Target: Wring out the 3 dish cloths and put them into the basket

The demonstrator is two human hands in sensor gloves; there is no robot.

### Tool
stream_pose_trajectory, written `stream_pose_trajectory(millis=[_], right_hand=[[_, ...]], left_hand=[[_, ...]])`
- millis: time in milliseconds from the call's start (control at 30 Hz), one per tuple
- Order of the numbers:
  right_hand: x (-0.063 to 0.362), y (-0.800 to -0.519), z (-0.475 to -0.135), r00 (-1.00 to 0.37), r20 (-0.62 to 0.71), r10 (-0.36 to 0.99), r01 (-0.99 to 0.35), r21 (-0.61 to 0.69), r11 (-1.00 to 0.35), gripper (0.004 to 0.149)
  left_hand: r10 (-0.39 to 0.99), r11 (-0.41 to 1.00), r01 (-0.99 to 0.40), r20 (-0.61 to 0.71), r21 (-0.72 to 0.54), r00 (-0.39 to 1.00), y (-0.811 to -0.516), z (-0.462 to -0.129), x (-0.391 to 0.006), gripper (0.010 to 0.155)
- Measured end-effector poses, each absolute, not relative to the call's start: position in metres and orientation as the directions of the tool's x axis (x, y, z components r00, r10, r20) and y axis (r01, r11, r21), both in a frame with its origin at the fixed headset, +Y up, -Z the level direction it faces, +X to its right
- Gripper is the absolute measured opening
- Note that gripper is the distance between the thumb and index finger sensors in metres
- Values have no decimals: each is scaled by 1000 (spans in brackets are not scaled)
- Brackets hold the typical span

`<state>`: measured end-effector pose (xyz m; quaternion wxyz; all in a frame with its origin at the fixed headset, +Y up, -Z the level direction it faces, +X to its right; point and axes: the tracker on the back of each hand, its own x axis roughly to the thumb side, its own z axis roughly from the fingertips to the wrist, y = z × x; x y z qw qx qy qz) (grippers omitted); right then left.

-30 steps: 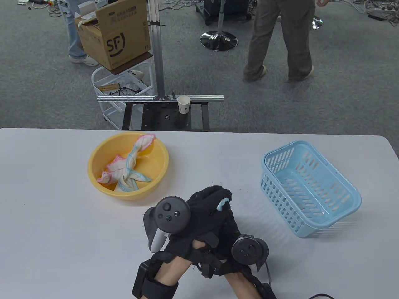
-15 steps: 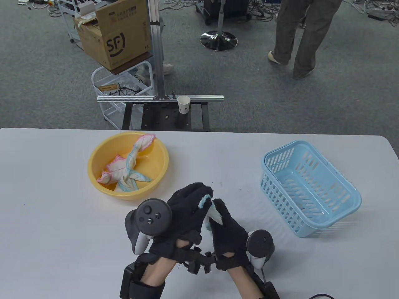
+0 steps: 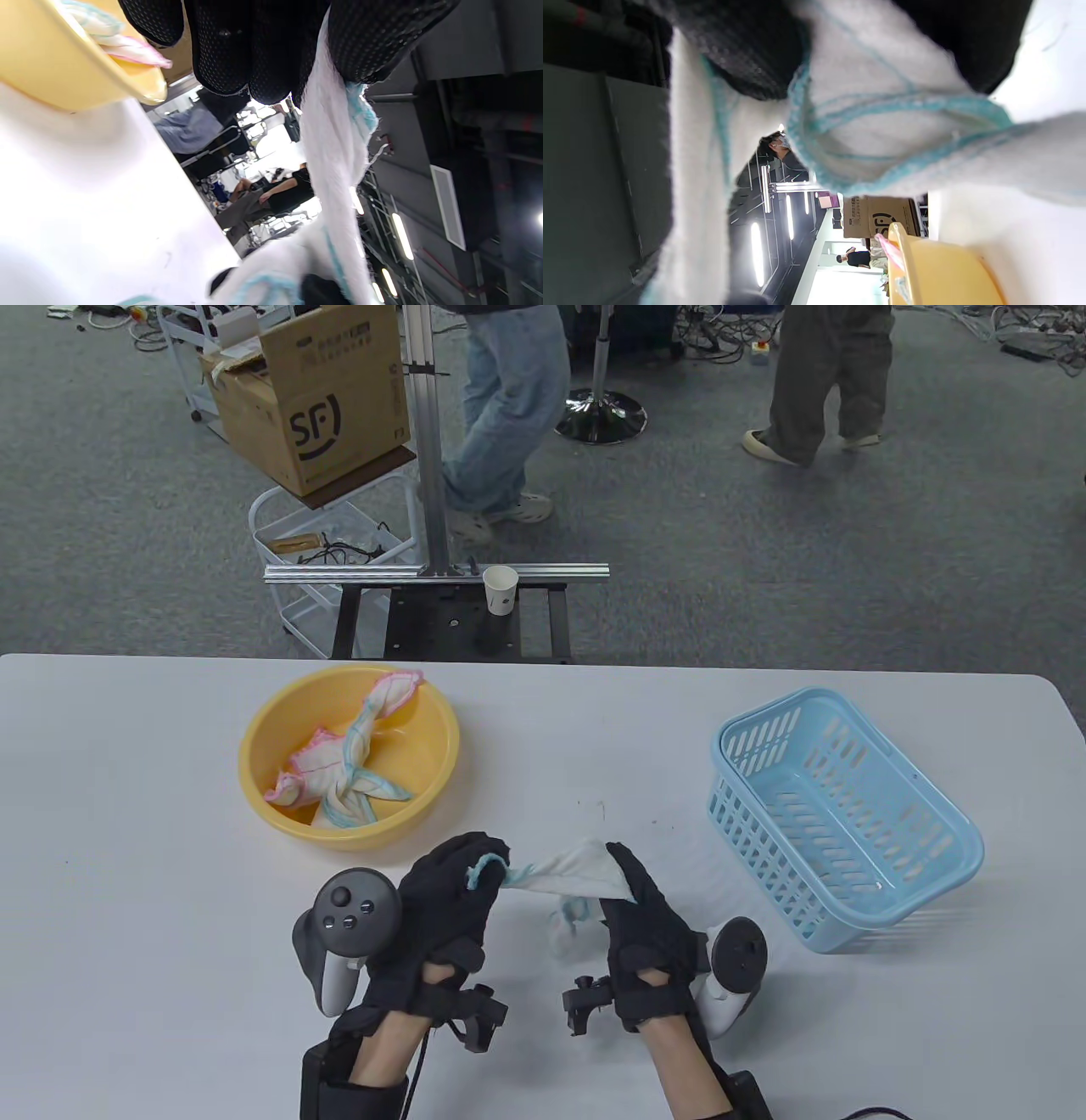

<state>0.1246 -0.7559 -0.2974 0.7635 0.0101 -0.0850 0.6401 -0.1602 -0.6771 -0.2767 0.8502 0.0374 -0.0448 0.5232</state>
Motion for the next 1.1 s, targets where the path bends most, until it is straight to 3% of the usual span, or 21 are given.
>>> stream_pose_trajectory(millis=[200,400,467,667,800,967,1033,1100], right_hand=[[122,-760,-300,244,124,962,-967,-40,250,52],[122,-762,-302,343,101,934,-939,12,343,50],[123,-763,-303,295,99,950,-955,33,293,50],[124,-766,-306,313,64,947,-947,95,307,49],[127,-763,-308,293,67,954,-953,107,285,49],[129,-761,-309,279,47,959,-948,170,268,49],[126,-760,-309,269,35,963,-945,203,257,49],[119,-760,-308,254,16,967,-933,268,241,49]], left_hand=[[941,338,-940,-22,-47,339,-722,-286,-173,48],[895,391,-901,-152,-188,420,-761,-291,-166,47],[886,390,-892,-172,-227,431,-766,-291,-162,47],[852,375,-870,-250,-320,459,-785,-294,-163,48],[825,405,-853,-271,-329,496,-787,-296,-176,52],[903,326,-913,-206,-245,378,-772,-294,-194,59],[943,243,-927,-154,-285,294,-768,-293,-193,67],[978,95,-905,-131,-415,163,-766,-292,-181,79]])
